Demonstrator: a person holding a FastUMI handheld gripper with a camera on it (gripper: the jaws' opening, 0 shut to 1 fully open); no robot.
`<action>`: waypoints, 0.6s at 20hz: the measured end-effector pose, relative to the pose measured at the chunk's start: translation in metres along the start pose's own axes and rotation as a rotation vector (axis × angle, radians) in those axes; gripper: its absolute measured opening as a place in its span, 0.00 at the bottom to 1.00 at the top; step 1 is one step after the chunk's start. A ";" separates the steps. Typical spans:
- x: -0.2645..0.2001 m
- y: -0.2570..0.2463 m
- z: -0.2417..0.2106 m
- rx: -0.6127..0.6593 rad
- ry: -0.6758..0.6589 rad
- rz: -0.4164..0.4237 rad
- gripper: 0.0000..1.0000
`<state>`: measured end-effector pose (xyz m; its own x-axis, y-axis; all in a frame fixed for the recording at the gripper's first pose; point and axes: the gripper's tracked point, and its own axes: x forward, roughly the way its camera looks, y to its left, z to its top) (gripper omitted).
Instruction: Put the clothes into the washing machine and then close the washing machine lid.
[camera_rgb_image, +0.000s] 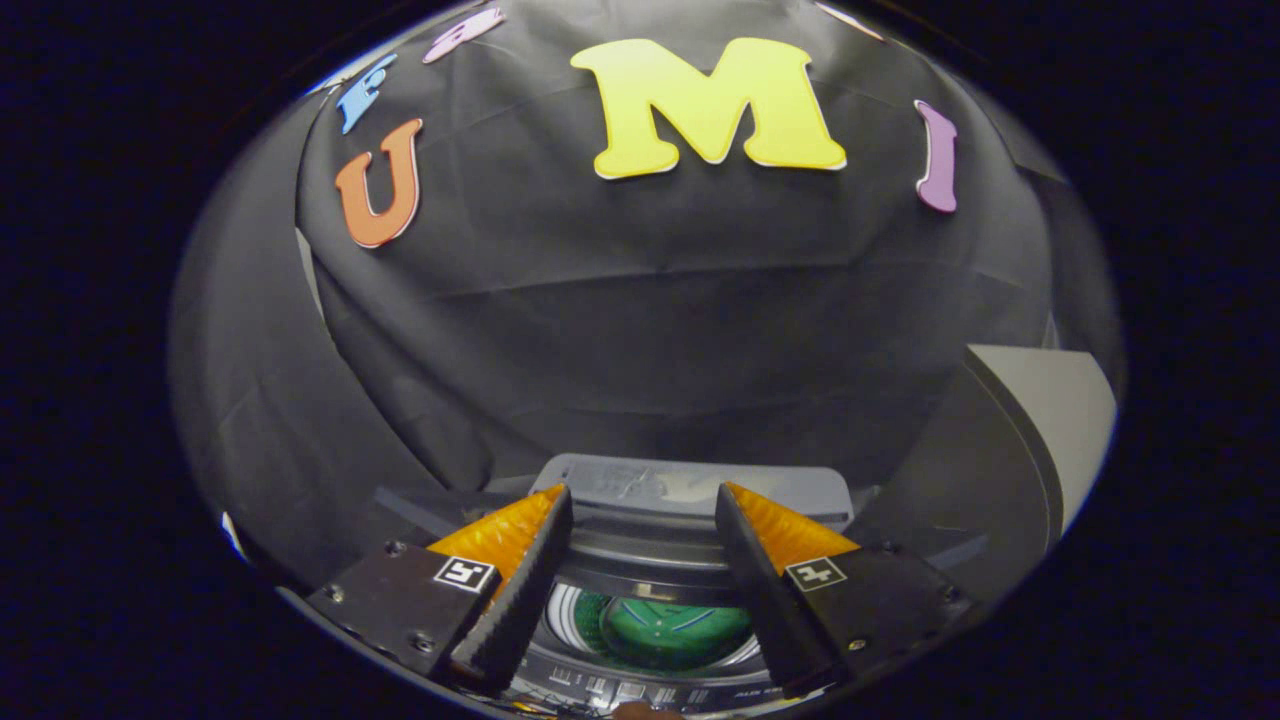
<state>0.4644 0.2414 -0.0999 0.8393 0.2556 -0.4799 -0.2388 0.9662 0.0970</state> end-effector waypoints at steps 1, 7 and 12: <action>-0.002 0.000 -0.004 0.001 0.002 -0.001 0.91; -0.046 -0.005 -0.031 -0.023 -0.016 0.002 0.91; -0.108 -0.008 -0.028 -0.030 -0.107 0.026 0.91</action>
<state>0.3616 0.2046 -0.0734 0.8798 0.2838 -0.3812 -0.2738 0.9583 0.0814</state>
